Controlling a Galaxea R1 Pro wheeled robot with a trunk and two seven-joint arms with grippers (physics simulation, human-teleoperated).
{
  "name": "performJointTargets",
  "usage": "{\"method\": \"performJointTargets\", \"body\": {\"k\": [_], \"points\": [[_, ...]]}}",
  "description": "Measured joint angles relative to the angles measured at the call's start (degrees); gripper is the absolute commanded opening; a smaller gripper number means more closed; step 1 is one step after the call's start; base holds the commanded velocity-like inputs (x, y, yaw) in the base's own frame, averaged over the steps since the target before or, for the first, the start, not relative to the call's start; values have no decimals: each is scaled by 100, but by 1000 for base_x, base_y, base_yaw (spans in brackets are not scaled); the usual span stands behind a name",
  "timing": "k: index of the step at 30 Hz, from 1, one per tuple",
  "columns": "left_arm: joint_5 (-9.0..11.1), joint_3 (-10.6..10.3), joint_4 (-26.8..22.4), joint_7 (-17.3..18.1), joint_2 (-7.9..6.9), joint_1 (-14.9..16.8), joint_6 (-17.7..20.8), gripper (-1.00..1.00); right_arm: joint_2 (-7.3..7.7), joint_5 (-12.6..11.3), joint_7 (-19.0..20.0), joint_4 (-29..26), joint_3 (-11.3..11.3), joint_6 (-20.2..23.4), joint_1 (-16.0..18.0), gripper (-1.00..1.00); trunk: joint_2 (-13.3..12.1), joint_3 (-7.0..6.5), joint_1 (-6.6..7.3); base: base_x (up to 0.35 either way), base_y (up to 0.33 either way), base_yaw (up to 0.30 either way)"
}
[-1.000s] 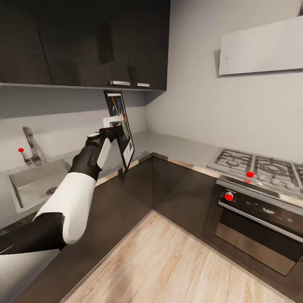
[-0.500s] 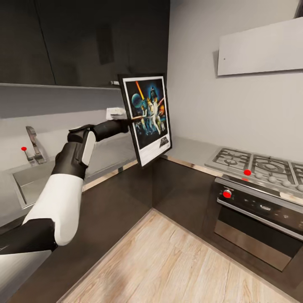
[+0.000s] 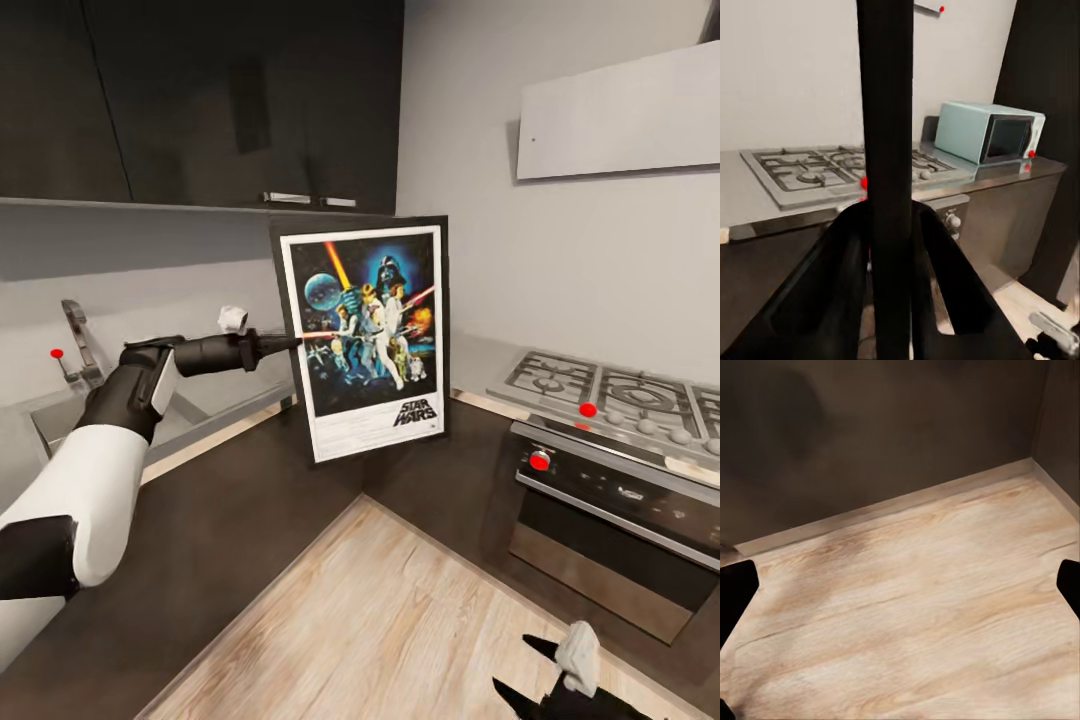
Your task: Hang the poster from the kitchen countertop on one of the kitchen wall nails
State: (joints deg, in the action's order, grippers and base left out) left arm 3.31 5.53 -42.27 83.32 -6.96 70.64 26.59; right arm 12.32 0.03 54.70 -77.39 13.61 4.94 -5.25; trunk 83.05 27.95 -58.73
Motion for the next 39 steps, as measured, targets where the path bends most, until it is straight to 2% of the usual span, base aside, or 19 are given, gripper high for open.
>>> {"method": "performJointTargets", "body": {"k": [2, 3, 5, 6, 7, 11, 13, 14, 16, 17, 19, 22, 25, 28, 30, 35, 39], "points": [[0, 0, 116, 160, -9, 0, -122, -100, 9, 2, 400, -4, 233, 181, 178, 100, 0, 0, 0, 0, 0, 0], [3, -5, 244, 264, -14, -1, -221, -100, 18, 3, 736, -10, 397, 357, 344, 100, 0, 0, 0, 0, 0, 0], [5, -8, 390, 342, -15, -2, -301, -100, 50, 18, 1145, -20, 543, 601, 597, 100, -1, -2, 0, 0, 0, 0], [7, -33, 582, 436, -15, -2, -403, -100, 126, 23, 1353, -14, 599, 778, 778, 100, -1, -1, -1, 0, 0, 0], [8, -66, 699, 482, -15, -2, -493, -100, 246, 24, 1524, 21, 632, 974, 945, 100, -1, -1, 0, 0, 0, 0], [10, -164, 893, 571, -16, -2, -681, -100, 506, 0, 1840, 175, 670, 1291, 1258, 100, 0, -1, 0, 0, 0, 0], [10, -252, 1083, 647, -7, -2, -841, -100, 685, -9, 2214, 301, 687, 1438, 1584, 100, -1, -1, 0, 0, 0, 0], [11, -276, 1136, 647, -3, -2, -888, -100, 714, -6, 2300, 346, 688, 1477, 1674, 100, 0, -1, 0, 0, 0, 0], [10, -476, 1322, 647, 5, -2, -1095, -100, 788, 5, 2616, 655, 688, 1863, 2101, 100, -1, -1, -1, 0, 0, 0], [10, -534, 1360, 647, 6, -2, -1134, -100, 808, 9, 2712, 756, 686, 1952, 2203, 100, 0, -1, 0, 0, 0, 0], [-4, -702, 1513, 652, 12, -2, -1230, -100, 891, 21, 3126, 1159, 665, 2155, 2514, 100, -1, -1, 0, 0, 0, 0], [-9, -801, 1606, 656, 19, -2, -1275, -100, 989, 21, 3369, 1412, 646, 2254, 2704, 100, 0, -1, 0, 0, 0, 0], [-7, -864, 1632, 656, 27, -2, -1287, -100, 1016, 21, 3429, 1473, 618, 2278, 2750, 100, 0, -1, 0, 0, 0, 0], [-6, -1053, 1646, 657, 77, -2, -1297, -100, 1033, 21, 3465, 1510, 546, 2292, 2778, 100, 0, -1, 0, 0, 0, 0], [2, -1338, 1649, 657, 255, -3, -1302, -100, 1041, 25, 3475, 1532, 508, 2299, 2796, 100, 0, -1, 0, 0, 0, 0], [4, -1480, 1645, 658, 482, -2, -1300, -100, 1046, 28, 3467, 1548, 491, 2295, 2824, 100, 0, -1, 0, 0, 0, 0], [9, -1509, 1636, 658, 540, -2, -1296, -100, 1062, 28, 3464, 1551, 490, 2294, 2894, 100, 0, -1, 0, 0, 0, 0]]}}
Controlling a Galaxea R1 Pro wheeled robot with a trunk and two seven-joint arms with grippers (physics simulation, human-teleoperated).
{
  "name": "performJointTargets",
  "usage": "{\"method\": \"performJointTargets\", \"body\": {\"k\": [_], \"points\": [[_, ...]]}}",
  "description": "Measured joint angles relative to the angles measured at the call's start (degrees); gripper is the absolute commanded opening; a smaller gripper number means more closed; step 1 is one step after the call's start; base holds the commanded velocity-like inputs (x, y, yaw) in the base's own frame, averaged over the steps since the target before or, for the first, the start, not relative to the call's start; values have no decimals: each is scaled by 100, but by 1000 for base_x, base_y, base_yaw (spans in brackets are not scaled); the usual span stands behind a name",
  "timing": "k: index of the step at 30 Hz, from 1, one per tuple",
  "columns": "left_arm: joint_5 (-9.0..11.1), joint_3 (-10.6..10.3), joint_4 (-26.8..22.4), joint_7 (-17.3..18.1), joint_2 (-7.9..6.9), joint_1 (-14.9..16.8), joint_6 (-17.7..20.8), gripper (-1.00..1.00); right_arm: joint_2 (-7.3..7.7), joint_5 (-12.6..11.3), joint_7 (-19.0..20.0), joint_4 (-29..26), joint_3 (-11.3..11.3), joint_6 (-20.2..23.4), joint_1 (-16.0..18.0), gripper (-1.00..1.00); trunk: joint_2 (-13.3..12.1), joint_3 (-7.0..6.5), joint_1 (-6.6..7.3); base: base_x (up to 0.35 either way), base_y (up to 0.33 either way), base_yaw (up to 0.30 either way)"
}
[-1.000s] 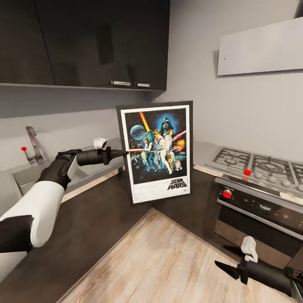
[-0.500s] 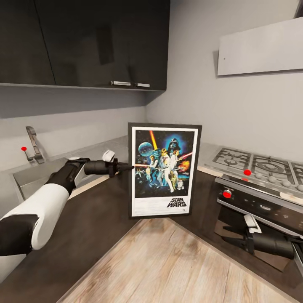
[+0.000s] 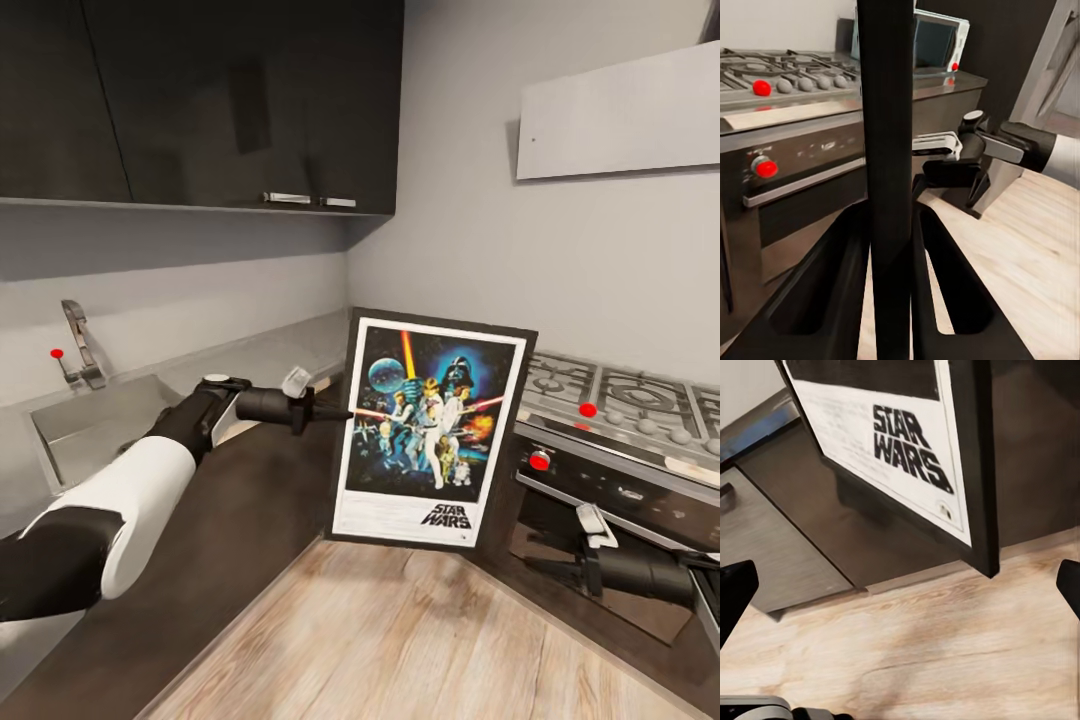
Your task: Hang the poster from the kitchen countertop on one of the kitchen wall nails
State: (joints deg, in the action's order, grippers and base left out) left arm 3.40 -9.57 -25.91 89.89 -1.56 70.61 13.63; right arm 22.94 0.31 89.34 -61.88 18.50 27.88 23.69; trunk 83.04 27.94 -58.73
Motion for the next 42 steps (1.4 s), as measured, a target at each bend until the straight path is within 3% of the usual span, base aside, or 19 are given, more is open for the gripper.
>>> {"method": "performJointTargets", "body": {"k": [8, 17, 42], "points": [[2, -11, -11, -1, 187, 0, -3, -100, 57, 0, -1, 98, -69, -5, 281, 100, 0, 0, 0, 0, 0, 0], [2, -4, -13, -1, 204, 0, -5, -100, 61, -7, -1, 147, -239, -11, 348, 100, 0, 0, 0, 0, 0, 0], [16, -24, -90, 0, 257, -1, -35, -100, 61, -43, 9, 150, -339, -220, 351, 100, 0, 0, 0, 0, 0, 0]]}}
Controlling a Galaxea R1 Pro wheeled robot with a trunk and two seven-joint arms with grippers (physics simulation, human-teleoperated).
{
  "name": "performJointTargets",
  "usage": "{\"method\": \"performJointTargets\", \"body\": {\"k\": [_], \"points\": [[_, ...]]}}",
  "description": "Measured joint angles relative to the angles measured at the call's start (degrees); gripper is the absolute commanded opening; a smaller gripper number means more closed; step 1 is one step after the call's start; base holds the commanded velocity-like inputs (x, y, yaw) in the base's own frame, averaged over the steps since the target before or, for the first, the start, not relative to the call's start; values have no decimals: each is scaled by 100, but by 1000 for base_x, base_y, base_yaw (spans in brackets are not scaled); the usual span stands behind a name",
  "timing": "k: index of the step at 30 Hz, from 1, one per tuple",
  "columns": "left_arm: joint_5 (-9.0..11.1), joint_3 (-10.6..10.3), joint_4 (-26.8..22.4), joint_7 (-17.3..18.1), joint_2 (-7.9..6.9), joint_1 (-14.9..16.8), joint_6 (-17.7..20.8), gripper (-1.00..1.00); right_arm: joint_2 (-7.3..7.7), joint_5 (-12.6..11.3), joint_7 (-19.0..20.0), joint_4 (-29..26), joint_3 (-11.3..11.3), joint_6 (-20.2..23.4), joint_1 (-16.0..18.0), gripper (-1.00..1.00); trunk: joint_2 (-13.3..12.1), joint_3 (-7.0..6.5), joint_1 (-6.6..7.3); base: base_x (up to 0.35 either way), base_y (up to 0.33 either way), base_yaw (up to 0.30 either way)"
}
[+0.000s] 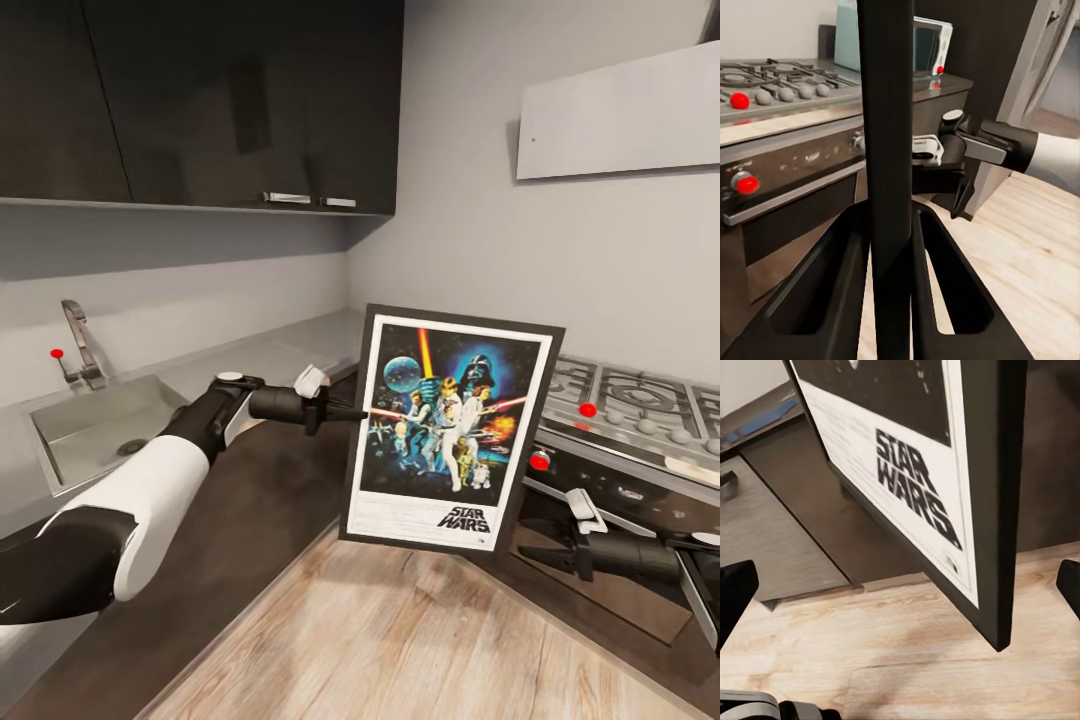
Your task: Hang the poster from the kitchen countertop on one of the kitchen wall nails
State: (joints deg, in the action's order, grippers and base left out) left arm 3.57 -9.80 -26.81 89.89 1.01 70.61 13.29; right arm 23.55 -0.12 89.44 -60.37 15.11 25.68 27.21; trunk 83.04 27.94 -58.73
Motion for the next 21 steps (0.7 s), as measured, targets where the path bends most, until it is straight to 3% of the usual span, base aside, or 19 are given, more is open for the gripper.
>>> {"method": "performJointTargets", "body": {"k": [7, 21], "points": [[9, 7, 7, 0, 131, 0, -303, -100, 0, -4, -6, 3, -2, -1, 0, 100, 0, 0, 0, 0, 0, 0], [10, 23, 9, 0, 150, 0, -340, -100, -1, -2, -9, 9, -2, -1, 0, 100, 0, 0, 0, 0, 0, 0]]}}
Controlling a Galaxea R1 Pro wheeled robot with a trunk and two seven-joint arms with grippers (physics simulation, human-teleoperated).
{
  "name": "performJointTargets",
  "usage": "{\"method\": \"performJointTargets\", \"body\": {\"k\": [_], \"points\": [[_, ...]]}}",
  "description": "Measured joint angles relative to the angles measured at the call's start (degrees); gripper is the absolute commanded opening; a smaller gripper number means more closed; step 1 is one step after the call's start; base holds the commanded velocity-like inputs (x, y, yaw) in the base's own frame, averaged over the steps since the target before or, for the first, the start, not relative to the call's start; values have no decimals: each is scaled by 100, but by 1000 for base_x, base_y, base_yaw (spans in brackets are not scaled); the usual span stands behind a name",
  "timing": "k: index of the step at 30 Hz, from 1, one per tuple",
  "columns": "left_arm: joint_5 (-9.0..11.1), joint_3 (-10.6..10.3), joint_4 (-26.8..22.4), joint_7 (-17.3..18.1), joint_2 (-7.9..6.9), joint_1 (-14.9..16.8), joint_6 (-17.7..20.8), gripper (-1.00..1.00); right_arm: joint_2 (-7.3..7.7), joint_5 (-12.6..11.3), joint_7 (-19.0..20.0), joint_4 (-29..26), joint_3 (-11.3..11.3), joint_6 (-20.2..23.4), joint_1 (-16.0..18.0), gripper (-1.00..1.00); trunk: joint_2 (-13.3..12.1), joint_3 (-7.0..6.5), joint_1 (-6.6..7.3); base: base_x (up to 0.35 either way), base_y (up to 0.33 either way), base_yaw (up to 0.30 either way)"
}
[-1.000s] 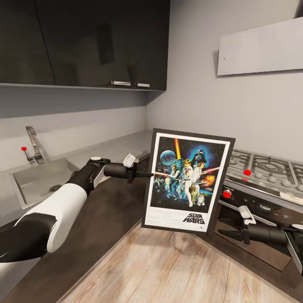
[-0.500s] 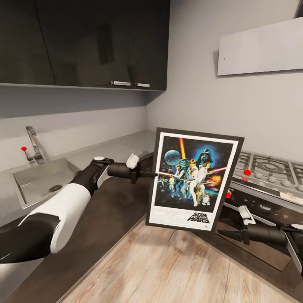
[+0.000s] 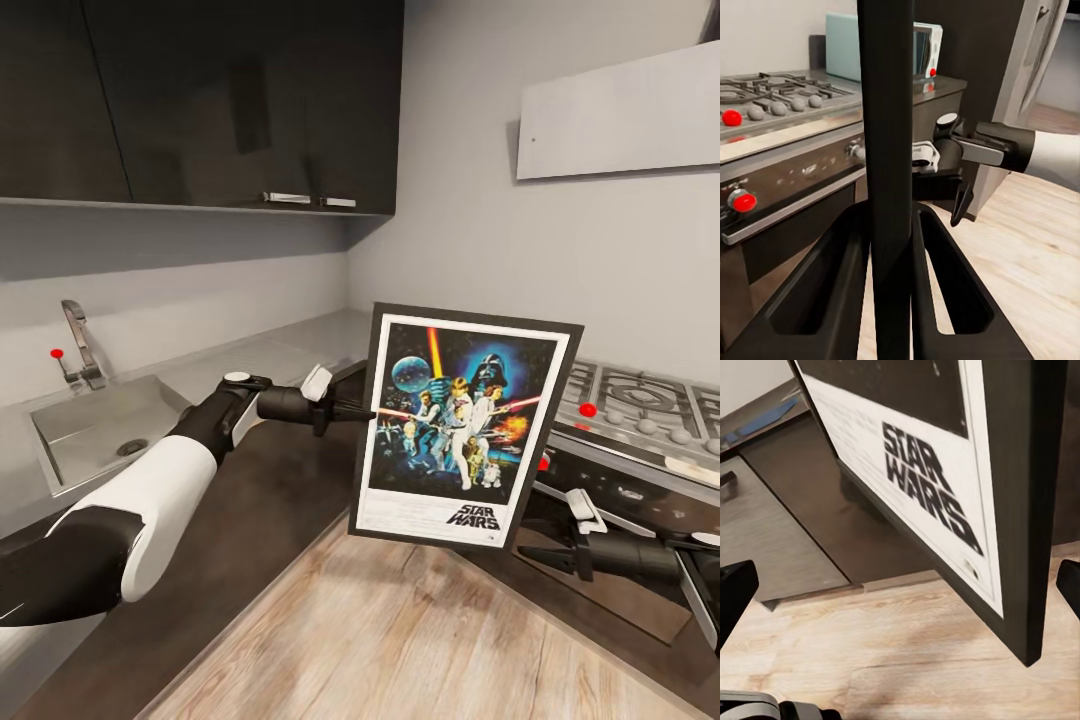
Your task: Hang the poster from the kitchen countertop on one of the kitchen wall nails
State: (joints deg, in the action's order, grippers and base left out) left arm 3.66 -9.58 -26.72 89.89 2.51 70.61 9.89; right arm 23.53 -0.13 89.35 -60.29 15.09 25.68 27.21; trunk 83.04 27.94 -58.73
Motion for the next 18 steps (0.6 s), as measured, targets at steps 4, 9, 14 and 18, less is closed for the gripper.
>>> {"method": "performJointTargets", "body": {"k": [4, 9, 14, 18], "points": [[0, 11, -1, 0, -7, 0, -1, -100, 8, 0, 0, 12, 0, -7, 59, 100, 0, 0, 0, 0, 0, 0], [0, 15, -2, 0, -8, 0, -1, -100, 119, -11, 6, 444, 0, -215, 272, 100, 0, 0, 0, 0, 0, 0], [0, 21, -2, 0, -15, 0, -1, -100, 232, -17, 15, 576, 2, -371, 314, 100, 0, 0, 0, 0, 0, 0], [0, 23, -2, 0, -17, 0, -1, -100, 284, -18, 17, 605, 7, -402, 330, 100, 0, 0, 0, 0, 0, 0]]}}
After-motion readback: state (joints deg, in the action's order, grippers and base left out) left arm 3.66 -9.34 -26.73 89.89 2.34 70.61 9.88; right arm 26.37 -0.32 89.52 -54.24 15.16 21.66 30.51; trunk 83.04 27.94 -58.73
